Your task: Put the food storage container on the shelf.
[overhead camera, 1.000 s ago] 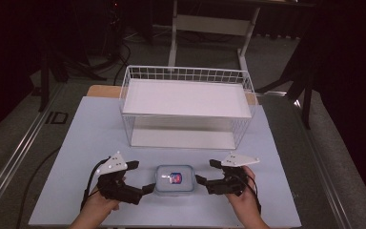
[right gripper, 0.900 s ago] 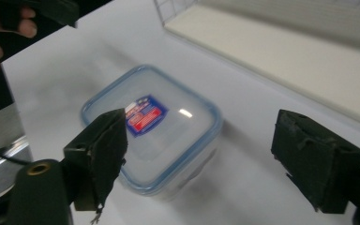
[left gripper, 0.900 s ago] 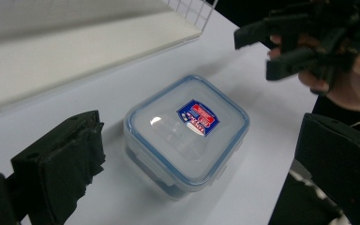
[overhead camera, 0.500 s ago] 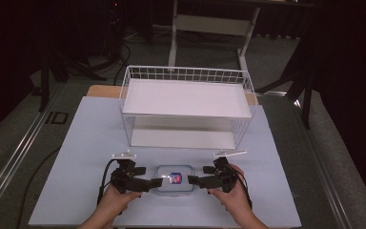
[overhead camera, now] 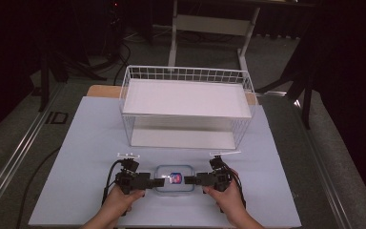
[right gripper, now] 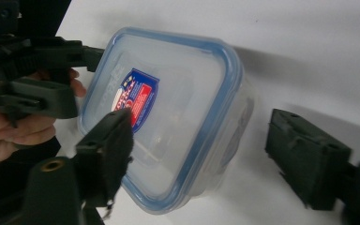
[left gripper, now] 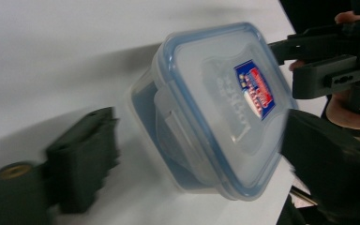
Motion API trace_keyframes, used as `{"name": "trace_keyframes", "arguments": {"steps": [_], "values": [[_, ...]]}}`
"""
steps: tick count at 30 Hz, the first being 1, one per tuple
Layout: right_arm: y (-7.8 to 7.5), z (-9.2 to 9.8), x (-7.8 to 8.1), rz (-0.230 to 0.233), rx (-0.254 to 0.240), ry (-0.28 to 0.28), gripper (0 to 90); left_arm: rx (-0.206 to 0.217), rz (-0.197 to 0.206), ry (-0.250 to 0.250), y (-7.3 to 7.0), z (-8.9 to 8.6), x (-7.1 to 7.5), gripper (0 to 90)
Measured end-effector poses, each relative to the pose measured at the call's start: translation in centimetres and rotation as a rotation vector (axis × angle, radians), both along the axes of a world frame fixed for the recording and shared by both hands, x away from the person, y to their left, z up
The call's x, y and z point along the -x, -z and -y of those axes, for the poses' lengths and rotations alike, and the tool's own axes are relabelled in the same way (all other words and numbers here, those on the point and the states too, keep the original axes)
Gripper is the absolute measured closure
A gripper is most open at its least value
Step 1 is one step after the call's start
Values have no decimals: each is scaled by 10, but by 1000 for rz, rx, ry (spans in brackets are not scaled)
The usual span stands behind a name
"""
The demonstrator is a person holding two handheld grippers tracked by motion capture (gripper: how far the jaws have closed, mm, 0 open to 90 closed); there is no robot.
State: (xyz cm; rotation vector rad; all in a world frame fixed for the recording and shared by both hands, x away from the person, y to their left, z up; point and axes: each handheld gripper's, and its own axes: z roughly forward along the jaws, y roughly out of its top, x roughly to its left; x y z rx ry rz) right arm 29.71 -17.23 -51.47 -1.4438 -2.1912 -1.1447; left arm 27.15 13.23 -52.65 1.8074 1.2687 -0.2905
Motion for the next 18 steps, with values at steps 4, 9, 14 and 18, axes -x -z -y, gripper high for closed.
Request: {"name": "trace_keyframes", "arguments": {"steps": [4, 9, 14, 18], "values": [[2, -1, 0, -38, -9, 5, 335, 17, -18, -4, 1, 1, -1, 242], [2, -3, 2, -51, -18, 9, 385, 35, -26, 18, 4, 2, 0, 347], [2, -4, 0, -68, -15, 5, 393, 27, 5, 42, 3, 3, 0, 379], [0, -4, 3, -44, -8, 1, 406, 11, 12, 36, -1, 4, 3, 409]]}}
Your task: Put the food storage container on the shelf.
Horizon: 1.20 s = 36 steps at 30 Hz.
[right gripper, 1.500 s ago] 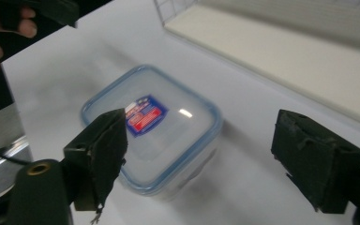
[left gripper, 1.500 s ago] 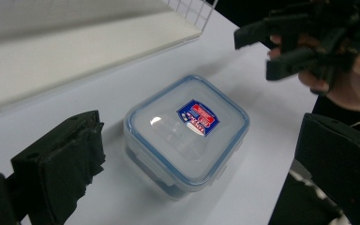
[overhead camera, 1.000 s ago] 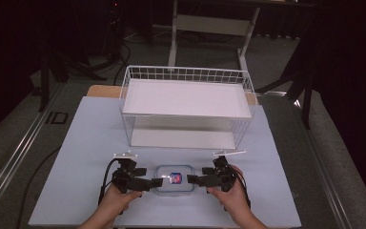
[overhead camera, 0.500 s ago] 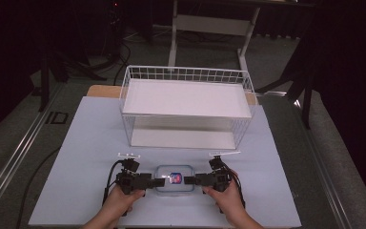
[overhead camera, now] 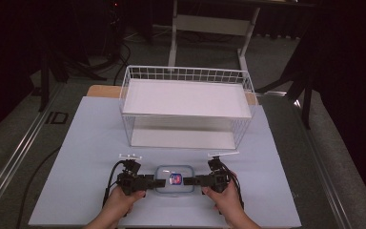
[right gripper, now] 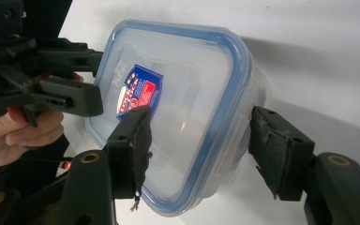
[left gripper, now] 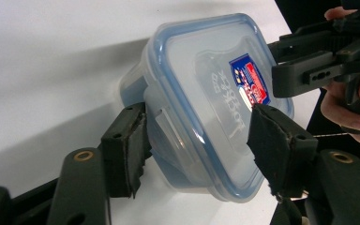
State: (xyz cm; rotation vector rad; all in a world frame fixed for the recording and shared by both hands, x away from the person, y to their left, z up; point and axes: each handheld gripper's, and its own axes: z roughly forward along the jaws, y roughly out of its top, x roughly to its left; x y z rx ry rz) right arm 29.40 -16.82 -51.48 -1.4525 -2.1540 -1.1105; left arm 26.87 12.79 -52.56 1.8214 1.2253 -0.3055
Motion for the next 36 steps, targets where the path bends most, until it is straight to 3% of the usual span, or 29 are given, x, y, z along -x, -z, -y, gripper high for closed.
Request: {"name": "trace_keyframes", "arguments": {"steps": [6, 11, 16, 17, 18, 20, 27, 28, 29, 32, 36], "values": [[-6, -2, 10, 69, 34, -11, 422, -58, 29, -5, -9, 4, 7, 444], [-8, -1, 14, 73, 23, 5, 447, -92, 45, -32, -15, 9, 14, 460], [-11, -2, 17, 96, 37, 9, 447, -124, 70, -42, -20, 12, 19, 474], [-12, -2, 18, 105, 38, 12, 448, -151, 102, -45, -25, 15, 20, 474], [-14, -4, 19, 129, 52, 8, 444, -156, 109, -47, -26, 15, 19, 475], [-14, -4, 17, 128, 43, 11, 444, -161, 107, -48, -29, 15, 17, 479], [-32, -4, 8, 218, 50, 32, 448, -143, 158, -58, -41, 15, 9, 502], [-36, -3, 6, 243, 59, 59, 508, -130, 158, -50, -42, 18, 5, 536], [-41, 0, 2, 261, 69, 71, 512, -122, 170, -58, -42, 18, 3, 535], [-42, 9, -13, 222, 21, 66, 551, -89, 161, -60, -40, 17, -8, 534], [-39, 11, -19, 231, 42, 89, 552, -74, 149, -69, -32, 22, -14, 533]]}}
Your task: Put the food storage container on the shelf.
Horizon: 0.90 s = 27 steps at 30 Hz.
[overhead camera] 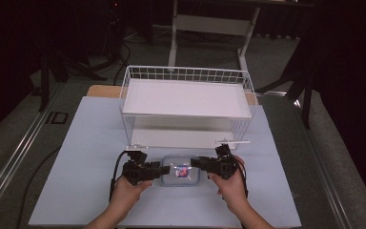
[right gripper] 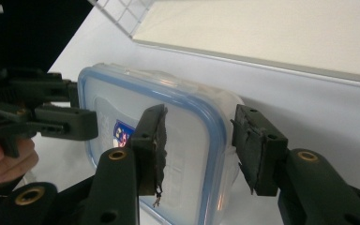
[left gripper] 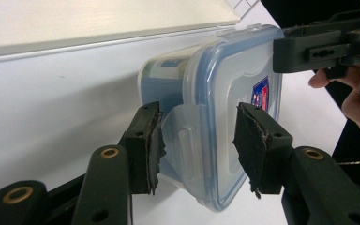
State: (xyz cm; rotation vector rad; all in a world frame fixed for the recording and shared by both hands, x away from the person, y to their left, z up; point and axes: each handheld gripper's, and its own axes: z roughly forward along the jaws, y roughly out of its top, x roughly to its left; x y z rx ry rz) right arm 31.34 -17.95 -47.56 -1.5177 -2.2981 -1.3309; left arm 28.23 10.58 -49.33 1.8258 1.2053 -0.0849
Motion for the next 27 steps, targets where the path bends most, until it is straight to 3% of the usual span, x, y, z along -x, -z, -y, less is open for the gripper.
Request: {"name": "trace_keyframes", "arguments": {"steps": [4, 12, 27], "values": [[2, 3, -5, 11, -2, 8, 552, -9, 14, 1, -1, 3, -6, 534], [-11, 8, -24, 79, 6, 51, 551, 8, 71, -7, -8, 10, -31, 531], [-9, 3, -57, 141, 9, 89, 550, 33, 92, -32, 1, 7, -66, 528]]}}
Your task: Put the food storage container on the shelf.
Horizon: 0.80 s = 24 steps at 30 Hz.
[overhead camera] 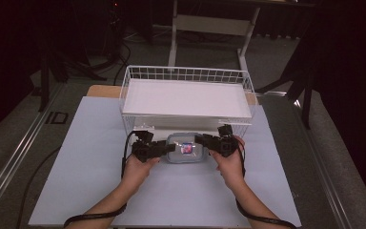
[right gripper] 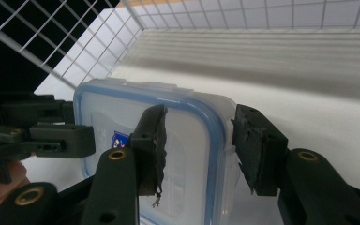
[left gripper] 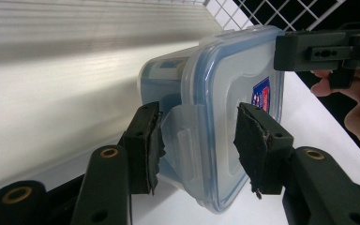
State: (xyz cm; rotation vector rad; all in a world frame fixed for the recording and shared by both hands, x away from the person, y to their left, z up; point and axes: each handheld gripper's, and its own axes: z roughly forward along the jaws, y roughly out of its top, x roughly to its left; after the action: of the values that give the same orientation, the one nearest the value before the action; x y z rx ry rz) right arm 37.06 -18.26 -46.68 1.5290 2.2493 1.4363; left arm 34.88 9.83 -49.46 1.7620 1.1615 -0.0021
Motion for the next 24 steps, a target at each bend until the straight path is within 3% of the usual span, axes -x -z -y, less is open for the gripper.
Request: {"name": "trace_keyframes", "arguments": {"steps": [5, 9, 17, 20, 24], "values": [[4, -3, -5, 31, 6, 20, 550, 6, 3, -14, 4, 1, -7, 525], [8, -4, -6, 90, 7, 27, 550, 7, 23, -26, 6, 1, -10, 523], [14, -6, -9, 176, 17, 60, 556, -37, 70, -16, 6, 3, -22, 521], [16, -6, -9, 198, 24, 84, 577, 5, 37, -35, 7, 2, -26, 521], [18, -8, -10, 222, 28, 101, 581, 6, 55, -46, 9, 0, -30, 519]]}}
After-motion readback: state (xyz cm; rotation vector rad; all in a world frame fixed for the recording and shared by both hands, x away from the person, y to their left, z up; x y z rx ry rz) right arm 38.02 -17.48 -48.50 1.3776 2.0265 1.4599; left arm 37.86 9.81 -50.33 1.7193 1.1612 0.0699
